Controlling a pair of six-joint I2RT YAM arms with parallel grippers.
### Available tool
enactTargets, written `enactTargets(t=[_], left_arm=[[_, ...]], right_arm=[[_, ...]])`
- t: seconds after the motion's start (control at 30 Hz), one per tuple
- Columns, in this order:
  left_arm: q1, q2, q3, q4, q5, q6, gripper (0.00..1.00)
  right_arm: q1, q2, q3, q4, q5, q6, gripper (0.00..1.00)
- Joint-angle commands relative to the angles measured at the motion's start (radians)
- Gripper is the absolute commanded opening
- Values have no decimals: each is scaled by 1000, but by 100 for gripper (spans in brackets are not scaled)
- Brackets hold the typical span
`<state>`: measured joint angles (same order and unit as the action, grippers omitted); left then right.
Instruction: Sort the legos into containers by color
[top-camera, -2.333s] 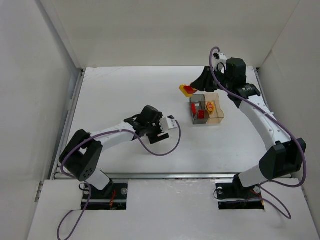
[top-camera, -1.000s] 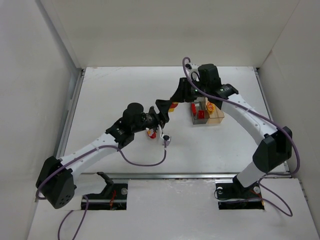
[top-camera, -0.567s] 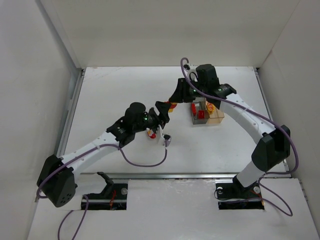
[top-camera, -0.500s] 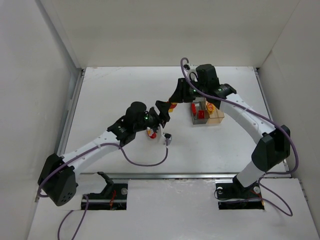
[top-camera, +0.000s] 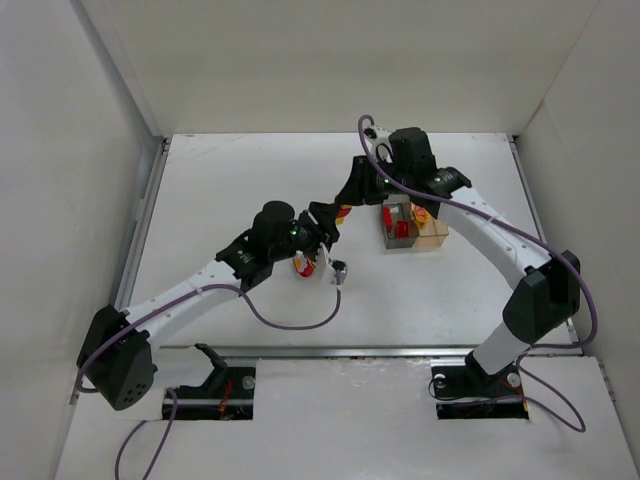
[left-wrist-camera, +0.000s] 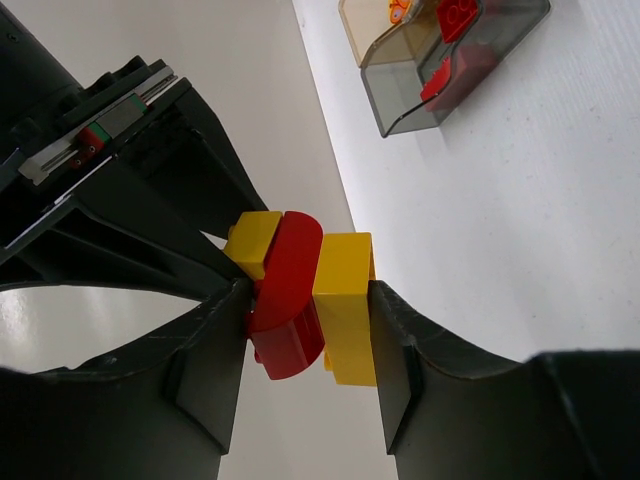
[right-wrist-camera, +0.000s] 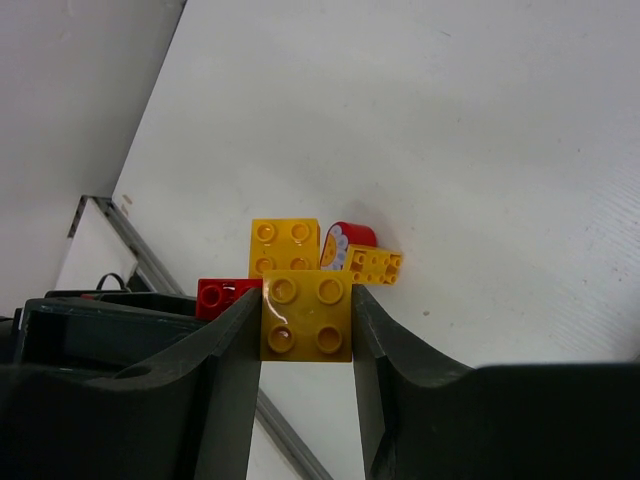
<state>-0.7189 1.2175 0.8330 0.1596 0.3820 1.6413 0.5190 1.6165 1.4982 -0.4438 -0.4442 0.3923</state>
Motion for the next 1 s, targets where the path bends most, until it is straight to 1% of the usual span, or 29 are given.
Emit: enactTargets(t=[0.0,0.03,0.07,0.13,0.17,0.3,0.43,0.5,0.67,0.7,0.77,0.83,0.87,0.9,0.97], left_arm=[[-5,4,34,11,-12,-37,12],[-5,4,34,11,-12,-37,1],[-5,4,34,11,-21,-37,0],[-5,4,34,1,-22,-37,0],[-5,4,34,-15,-22,-37,0],[-5,4,43,-127,0,-28,0],[-14,-15,43,-186,37,-28,0],[-23,-24,43,-186,46,-73,0],[-24,-24,34,-195,46,-130,0],[-24,-24,34,-186,35,-152,0],[-24,-24,34,-132,14,-257,0],[-24,-12,25,-91,-33,-354,0],[-24,-12,25,-71,-47,-461,0],[-24,-12,34,-40,-58,-516,0],[-2,11,58,-40,-71,-615,0]], right_arm=[[19,-30,66,42,-22,8,0],[19,-30,66,42,-22,8,0],[19,-30,66,42,-22,8,0],[19,-30,66,42,-22,8,0],[19,-30,66,33,2,8,0],[-30,-30,66,33,25,20,0],[-77,-53,57,53,70,33,0],[-89,-62,57,53,119,33,0],[-143,-63,57,73,134,33,0],[-143,-52,57,56,151,10,0],[-181,-43,44,18,266,-30,0],[-212,-4,13,-56,341,-93,0],[-249,6,-1,-74,376,-111,0],[-269,16,-33,-87,377,-127,0],[-303,25,-67,-96,377,-148,0]])
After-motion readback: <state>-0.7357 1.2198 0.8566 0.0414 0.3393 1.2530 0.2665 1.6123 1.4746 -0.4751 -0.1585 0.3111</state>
